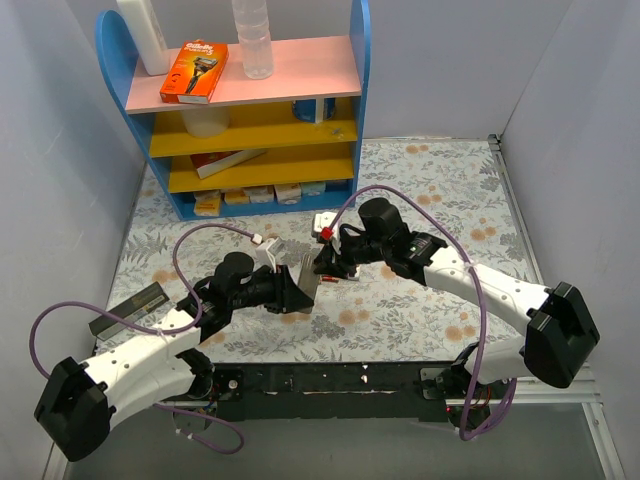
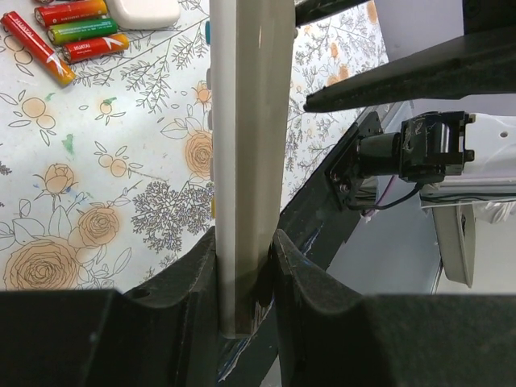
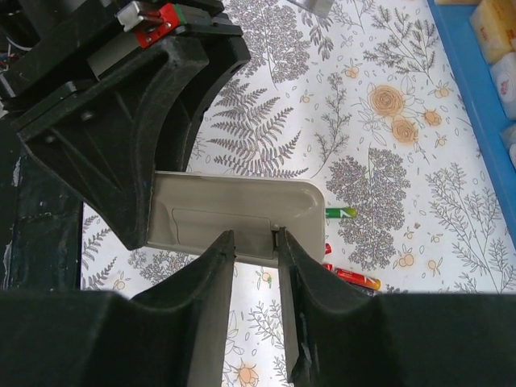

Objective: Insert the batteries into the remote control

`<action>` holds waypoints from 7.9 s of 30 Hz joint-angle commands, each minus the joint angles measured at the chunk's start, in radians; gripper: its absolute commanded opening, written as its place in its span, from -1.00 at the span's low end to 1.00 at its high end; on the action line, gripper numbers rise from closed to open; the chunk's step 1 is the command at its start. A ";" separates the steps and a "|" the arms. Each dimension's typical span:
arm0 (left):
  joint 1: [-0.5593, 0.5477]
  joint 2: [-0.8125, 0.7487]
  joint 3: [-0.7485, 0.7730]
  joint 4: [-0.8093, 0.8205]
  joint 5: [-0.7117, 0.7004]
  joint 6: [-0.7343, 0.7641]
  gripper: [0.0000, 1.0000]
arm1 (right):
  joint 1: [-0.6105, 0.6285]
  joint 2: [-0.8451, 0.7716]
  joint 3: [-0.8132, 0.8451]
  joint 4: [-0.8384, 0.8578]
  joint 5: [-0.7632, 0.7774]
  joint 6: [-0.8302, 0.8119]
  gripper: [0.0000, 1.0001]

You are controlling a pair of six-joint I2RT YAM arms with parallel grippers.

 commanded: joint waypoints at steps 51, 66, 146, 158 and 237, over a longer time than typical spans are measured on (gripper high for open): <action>0.006 0.082 0.010 -0.099 -0.312 -0.086 -1.00 | -0.010 -0.113 -0.301 0.173 0.471 0.521 0.18; 0.192 -0.288 -0.245 0.040 -0.160 -0.215 -1.00 | 0.020 0.110 0.139 -0.305 0.454 0.618 0.74; 0.189 -0.185 -0.305 0.583 -0.124 -0.239 -1.00 | 0.167 0.081 0.319 -0.021 0.782 0.940 -0.97; 0.171 -0.148 -0.256 0.602 -0.126 -0.284 -1.00 | 0.296 0.063 0.187 0.286 0.945 0.860 -0.97; 0.157 -0.193 -0.193 0.439 -0.154 -0.270 -1.00 | 0.300 0.203 0.152 0.296 1.068 0.836 -0.45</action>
